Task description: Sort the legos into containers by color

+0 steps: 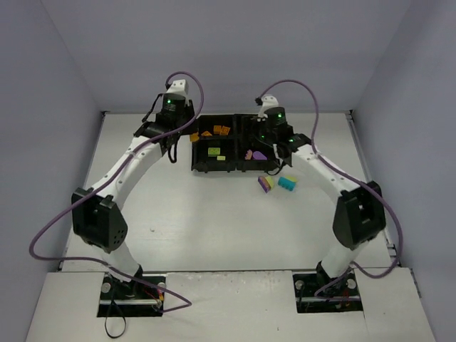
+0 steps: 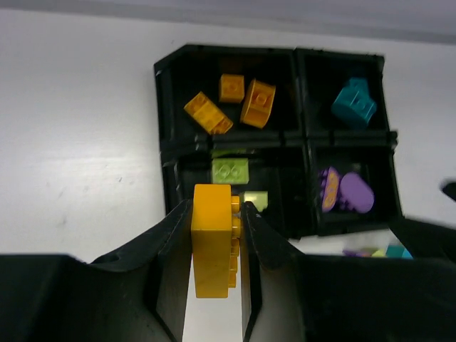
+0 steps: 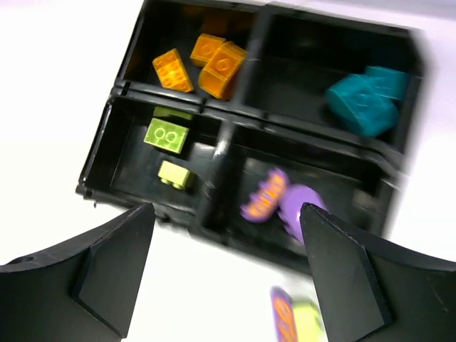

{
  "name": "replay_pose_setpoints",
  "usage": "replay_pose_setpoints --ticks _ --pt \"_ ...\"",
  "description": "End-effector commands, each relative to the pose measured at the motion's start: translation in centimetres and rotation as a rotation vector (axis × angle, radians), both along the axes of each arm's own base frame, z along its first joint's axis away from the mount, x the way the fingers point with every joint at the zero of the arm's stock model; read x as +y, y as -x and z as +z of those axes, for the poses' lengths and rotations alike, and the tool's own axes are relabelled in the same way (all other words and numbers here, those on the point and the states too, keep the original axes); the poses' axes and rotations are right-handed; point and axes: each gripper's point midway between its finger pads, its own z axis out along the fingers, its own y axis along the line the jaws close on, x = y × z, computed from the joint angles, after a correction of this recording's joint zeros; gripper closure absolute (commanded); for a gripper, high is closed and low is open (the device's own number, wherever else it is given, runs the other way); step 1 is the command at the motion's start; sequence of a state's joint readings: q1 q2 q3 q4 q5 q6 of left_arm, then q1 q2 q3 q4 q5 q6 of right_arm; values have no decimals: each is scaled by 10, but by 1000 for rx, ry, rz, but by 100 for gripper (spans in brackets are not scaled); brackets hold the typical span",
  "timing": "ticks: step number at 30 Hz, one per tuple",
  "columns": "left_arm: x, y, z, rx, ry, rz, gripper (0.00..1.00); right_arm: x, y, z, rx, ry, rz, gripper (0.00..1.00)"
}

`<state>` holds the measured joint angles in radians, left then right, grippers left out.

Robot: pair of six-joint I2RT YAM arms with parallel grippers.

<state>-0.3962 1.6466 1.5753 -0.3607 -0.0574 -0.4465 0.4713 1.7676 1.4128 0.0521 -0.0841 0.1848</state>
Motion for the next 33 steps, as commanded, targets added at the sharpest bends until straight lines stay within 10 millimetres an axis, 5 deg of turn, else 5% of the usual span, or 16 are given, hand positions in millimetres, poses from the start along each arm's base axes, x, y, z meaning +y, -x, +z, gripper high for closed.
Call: replay_pose_setpoints --ticks 1,2,4,7,8,9,17,24,28,33 --pt "-15 -41 45 -158 105 14 85 -35 17 56 -127 -41 -77 21" --pt "-20 -55 43 -162 119 22 85 -45 27 44 -99 -23 -92 21" --pt "-25 -71 44 -183 135 36 85 -65 40 59 -128 -31 -129 21" --pt "-38 -99 39 -206 163 43 84 -88 63 62 -136 -25 -161 21" --pt "-42 -109 22 -188 159 46 83 -97 66 61 -137 -11 -190 20" --pt "-44 -118 31 -216 170 52 80 -104 75 59 -140 -9 -199 20" --pt "-56 -161 -7 -199 138 73 67 -131 102 42 -84 7 -264 20" --pt "-57 -155 2 -196 126 54 37 -133 108 25 -30 19 -266 20" --pt "-53 -140 31 -217 130 37 33 -130 107 11 19 16 -263 24" --pt "-47 -105 43 -171 128 5 33 -141 102 -19 133 -10 -344 27"
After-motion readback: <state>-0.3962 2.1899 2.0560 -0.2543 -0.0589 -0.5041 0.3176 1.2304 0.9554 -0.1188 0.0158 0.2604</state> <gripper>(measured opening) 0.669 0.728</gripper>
